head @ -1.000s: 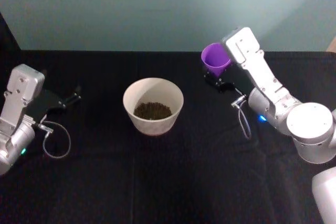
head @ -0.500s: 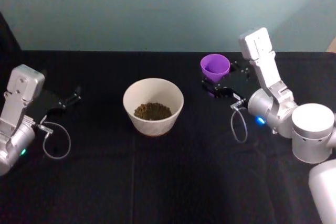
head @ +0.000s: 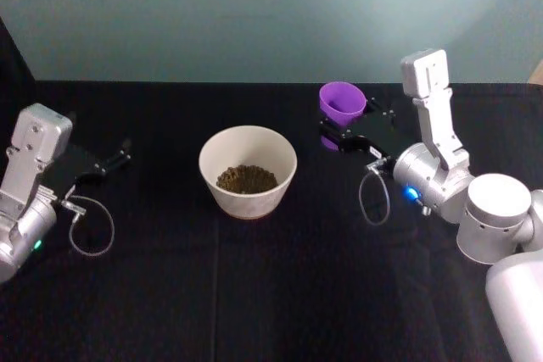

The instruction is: Pick up the cup and pour the mung beans from the cup into the bowl.

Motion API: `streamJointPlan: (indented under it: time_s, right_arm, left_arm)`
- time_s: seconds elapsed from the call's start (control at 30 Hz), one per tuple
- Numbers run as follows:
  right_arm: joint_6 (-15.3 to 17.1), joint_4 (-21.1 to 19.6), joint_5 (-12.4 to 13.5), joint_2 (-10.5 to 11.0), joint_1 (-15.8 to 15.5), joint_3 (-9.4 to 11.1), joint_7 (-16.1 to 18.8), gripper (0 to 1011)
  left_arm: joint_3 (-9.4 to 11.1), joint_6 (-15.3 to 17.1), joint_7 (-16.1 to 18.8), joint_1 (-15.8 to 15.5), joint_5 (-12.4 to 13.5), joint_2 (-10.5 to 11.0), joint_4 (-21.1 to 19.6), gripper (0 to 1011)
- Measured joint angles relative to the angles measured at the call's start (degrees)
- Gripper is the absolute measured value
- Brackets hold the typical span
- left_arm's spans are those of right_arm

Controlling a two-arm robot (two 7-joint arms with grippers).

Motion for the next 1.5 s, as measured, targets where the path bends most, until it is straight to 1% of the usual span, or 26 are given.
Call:
streamJointPlan:
  time_s: [0.23, 0.33, 0.43, 0.53, 0.9, 0.93, 0.97, 1.03, 1.13, 1.2, 1.27, 1.37, 1.5]
  right_arm:
    - [-0.9, 3.9, 0.5, 0.4, 1.6, -1.3, -0.6, 724]
    - [-1.3, 4.9, 0.9, 0.5, 2.0, -1.5, -0.6, 724]
    - [-2.3, 6.9, 1.9, 0.8, 2.4, -1.8, -0.3, 724]
    - [-2.8, 8.0, 2.9, 1.2, 2.7, -1.9, 0.5, 724]
    - [-3.5, 8.9, 5.1, 2.2, 3.0, -2.9, 1.8, 728]
    - [-3.6, 9.0, 5.4, 2.3, 3.0, -3.1, 2.0, 764]
    - [-3.6, 9.0, 5.5, 2.4, 3.0, -3.2, 2.0, 764]
    - [-3.7, 9.0, 5.7, 2.5, 3.0, -3.4, 2.1, 805]
    - [-3.8, 8.8, 6.2, 2.8, 3.0, -3.8, 2.1, 915]
    - [-3.8, 8.6, 6.4, 3.0, 3.0, -4.0, 2.1, 946]
    - [-3.8, 8.4, 6.7, 3.2, 2.9, -4.2, 2.1, 1000]
    - [-3.8, 7.9, 7.2, 3.4, 2.8, -4.3, 2.0, 1004]
    - [-3.4, 6.0, 7.6, 3.9, 2.1, -4.5, 1.6, 1004]
  left_arm:
    - [0.0, 0.0, 0.0, 0.0, 0.0, 0.0, 0.0, 1000]
    - [0.0, 0.0, 0.0, 0.0, 0.0, 0.0, 0.0, 1000]
    - [0.0, 0.0, 0.0, 0.0, 0.0, 0.0, 0.0, 1000]
    - [0.0, 0.0, 0.0, 0.0, 0.0, 0.0, 0.0, 1000]
    - [0.0, 0.0, 0.0, 0.0, 0.0, 0.0, 0.0, 1000]
    - [0.0, 0.0, 0.0, 0.0, 0.0, 0.0, 0.0, 1000]
    - [0.0, 0.0, 0.0, 0.0, 0.0, 0.0, 0.0, 1000]
    - [0.0, 0.0, 0.0, 0.0, 0.0, 0.0, 0.0, 1000]
    - [0.0, 0.0, 0.0, 0.0, 0.0, 0.0, 0.0, 1000]
    - [0.0, 0.0, 0.0, 0.0, 0.0, 0.0, 0.0, 1000]
    - [0.0, 0.0, 0.0, 0.0, 0.0, 0.0, 0.0, 1000]
    - [0.0, 0.0, 0.0, 0.0, 0.0, 0.0, 0.0, 1000]
    - [0.0, 0.0, 0.0, 0.0, 0.0, 0.0, 0.0, 1000]
